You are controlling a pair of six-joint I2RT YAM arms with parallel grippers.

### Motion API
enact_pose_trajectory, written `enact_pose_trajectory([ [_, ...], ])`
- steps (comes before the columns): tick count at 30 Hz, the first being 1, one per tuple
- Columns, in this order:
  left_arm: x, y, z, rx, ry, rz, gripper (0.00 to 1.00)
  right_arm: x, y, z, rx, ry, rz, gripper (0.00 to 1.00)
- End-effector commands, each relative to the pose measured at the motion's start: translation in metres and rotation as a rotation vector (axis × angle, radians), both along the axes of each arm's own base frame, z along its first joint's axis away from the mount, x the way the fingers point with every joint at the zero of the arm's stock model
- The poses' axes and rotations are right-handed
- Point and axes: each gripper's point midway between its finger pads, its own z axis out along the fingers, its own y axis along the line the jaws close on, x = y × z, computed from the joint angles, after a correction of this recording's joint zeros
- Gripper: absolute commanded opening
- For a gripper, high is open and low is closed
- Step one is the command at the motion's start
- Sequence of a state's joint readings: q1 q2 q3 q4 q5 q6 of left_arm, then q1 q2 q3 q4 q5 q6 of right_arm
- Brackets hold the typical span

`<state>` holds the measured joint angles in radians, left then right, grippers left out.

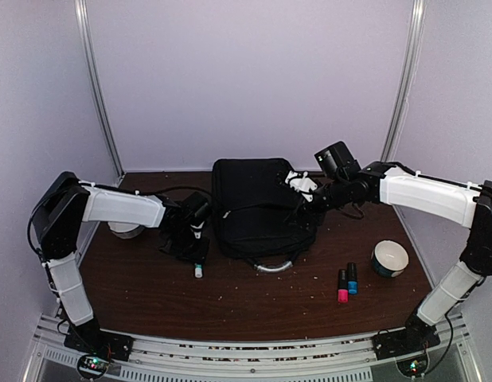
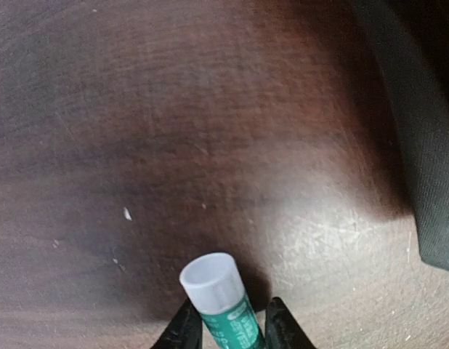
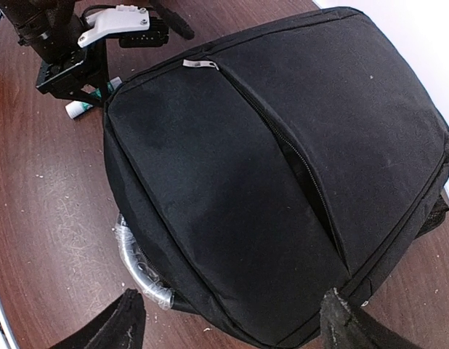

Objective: Pack the student bag
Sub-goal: Pick up the glue stick at the center of the board.

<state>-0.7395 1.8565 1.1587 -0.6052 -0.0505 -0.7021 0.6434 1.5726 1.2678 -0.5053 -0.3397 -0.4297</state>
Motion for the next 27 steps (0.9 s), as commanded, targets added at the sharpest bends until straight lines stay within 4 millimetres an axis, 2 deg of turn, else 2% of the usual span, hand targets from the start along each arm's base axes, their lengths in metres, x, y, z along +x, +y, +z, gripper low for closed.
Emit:
enact_pose_trajectory([
  [1,0.012,-0.006,0.002,-0.056,0.001,0.035,0.31,-0.005,-0.001,0.009,0.031,0.013,-0.004,0.83],
  [6,0.017,-0.007,-0.001,-0.064,0.009,0.047,0.29,-0.006,0.001,0.012,0.038,0.024,0.003,0.83],
  [9,0.017,-0.007,0.0,-0.081,0.017,0.051,0.19,-0.006,0.002,0.015,0.043,0.029,0.001,0.83],
  [12,0.016,-0.003,0.014,-0.095,-0.01,0.066,0.15,-0.007,0.003,0.021,0.053,0.033,0.002,0.83],
  [14,0.015,-0.001,0.031,-0.111,-0.034,0.074,0.13,-0.008,0.004,0.026,0.059,0.038,0.002,0.83],
  [17,0.019,-0.002,0.069,-0.156,-0.104,0.074,0.11,-0.003,0.002,0.032,0.063,0.041,-0.019,0.83],
  [20,0.03,-0.007,0.121,-0.252,-0.24,0.064,0.09,0.002,0.002,0.046,0.127,0.091,-0.039,0.83],
  [25,0.053,-0.028,0.208,-0.446,-0.503,0.005,0.04,0.014,0.007,0.095,0.345,0.171,-0.055,0.82],
  [27,0.064,-0.036,0.237,-0.531,-0.604,0.011,0.01,0.017,0.014,0.107,0.413,0.182,-0.043,0.82],
])
